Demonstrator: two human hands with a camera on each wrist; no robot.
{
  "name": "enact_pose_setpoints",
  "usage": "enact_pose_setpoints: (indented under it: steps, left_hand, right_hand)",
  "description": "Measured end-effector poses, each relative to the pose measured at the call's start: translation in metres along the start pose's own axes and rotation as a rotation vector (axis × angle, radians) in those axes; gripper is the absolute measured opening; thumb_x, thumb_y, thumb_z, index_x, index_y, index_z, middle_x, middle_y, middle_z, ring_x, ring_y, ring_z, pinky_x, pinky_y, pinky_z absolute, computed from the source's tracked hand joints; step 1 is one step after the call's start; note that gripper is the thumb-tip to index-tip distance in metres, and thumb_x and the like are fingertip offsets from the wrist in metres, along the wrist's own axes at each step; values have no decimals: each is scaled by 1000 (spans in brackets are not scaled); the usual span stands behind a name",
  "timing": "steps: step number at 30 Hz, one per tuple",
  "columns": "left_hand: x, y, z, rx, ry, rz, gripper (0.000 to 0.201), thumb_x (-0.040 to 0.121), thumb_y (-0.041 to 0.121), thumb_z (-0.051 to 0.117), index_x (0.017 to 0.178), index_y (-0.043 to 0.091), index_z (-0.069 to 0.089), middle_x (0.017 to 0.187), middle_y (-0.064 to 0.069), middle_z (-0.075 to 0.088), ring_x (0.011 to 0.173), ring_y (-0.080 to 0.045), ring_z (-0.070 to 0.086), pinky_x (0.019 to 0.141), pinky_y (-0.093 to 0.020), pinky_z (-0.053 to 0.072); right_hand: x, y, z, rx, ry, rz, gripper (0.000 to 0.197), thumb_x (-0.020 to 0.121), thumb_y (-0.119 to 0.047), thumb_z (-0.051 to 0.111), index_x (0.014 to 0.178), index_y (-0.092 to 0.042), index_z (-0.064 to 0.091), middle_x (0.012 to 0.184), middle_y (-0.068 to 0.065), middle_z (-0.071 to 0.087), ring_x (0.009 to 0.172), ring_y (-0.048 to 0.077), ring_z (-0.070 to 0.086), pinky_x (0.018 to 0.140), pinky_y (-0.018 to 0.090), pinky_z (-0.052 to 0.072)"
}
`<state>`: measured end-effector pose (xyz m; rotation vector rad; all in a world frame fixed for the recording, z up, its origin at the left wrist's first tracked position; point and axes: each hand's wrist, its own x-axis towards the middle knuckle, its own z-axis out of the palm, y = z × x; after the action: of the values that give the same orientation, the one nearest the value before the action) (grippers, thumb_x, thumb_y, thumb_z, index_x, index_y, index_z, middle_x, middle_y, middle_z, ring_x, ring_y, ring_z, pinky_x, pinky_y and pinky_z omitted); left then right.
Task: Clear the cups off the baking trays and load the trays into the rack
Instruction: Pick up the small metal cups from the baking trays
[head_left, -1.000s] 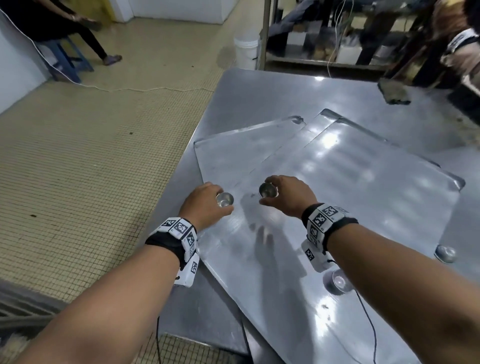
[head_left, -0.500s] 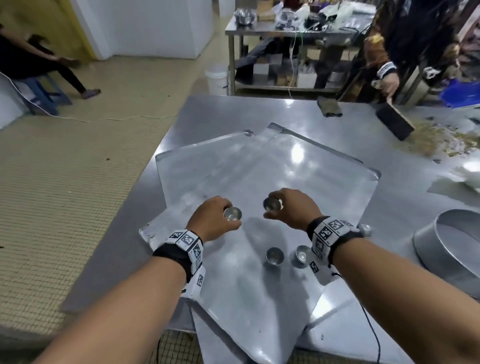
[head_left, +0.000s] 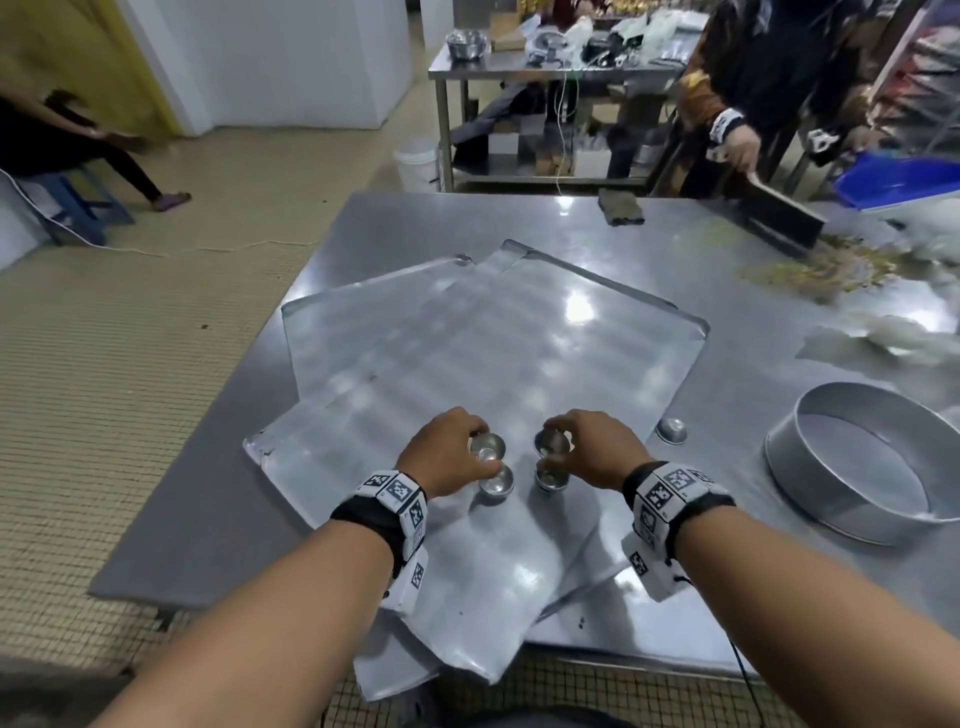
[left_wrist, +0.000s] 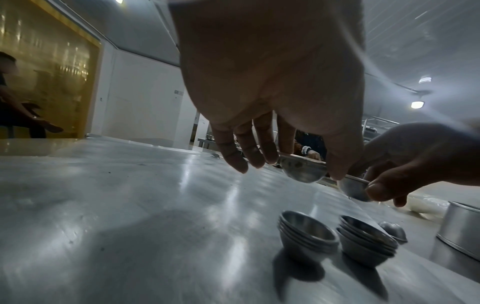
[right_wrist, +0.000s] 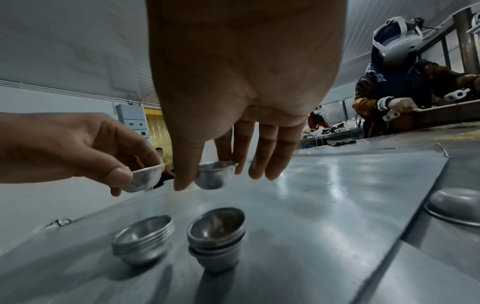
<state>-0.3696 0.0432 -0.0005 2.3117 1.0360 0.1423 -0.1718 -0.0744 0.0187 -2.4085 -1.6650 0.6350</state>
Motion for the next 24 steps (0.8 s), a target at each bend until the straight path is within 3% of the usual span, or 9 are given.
enact_pose_setpoints:
  steps: [9, 16, 24]
  left_hand:
    - [-4, 5, 24, 25, -41, 9, 57, 78, 40, 79, 128, 17, 65, 122, 0, 57, 112, -20, 57, 90, -28, 45]
    - [-1, 2, 32, 50, -79, 17, 61, 83, 39, 77, 136, 15, 60, 133, -2, 54, 123, -21, 53, 101, -31, 44]
    - [1, -3, 38, 65, -115, 2, 59, 83, 37, 76, 136, 17, 60, 129, -2, 58, 120, -21, 55, 100, -33, 47]
  right_hand:
    - [-11, 17, 25, 21, -14, 3, 55, 86, -49, 73, 135, -27, 61, 126, 0, 62, 112, 23, 60, 87, 35, 50]
    - [-8, 18, 33, 38, -21, -1, 55, 86, -45, 73, 137, -27, 60, 130, 0, 63, 117, 23, 59, 90, 35, 50]
    - [-2, 19, 42, 46, -42, 14, 54, 87, -43, 72, 137, -27, 59, 131, 0, 63, 118, 23, 59, 92, 34, 49]
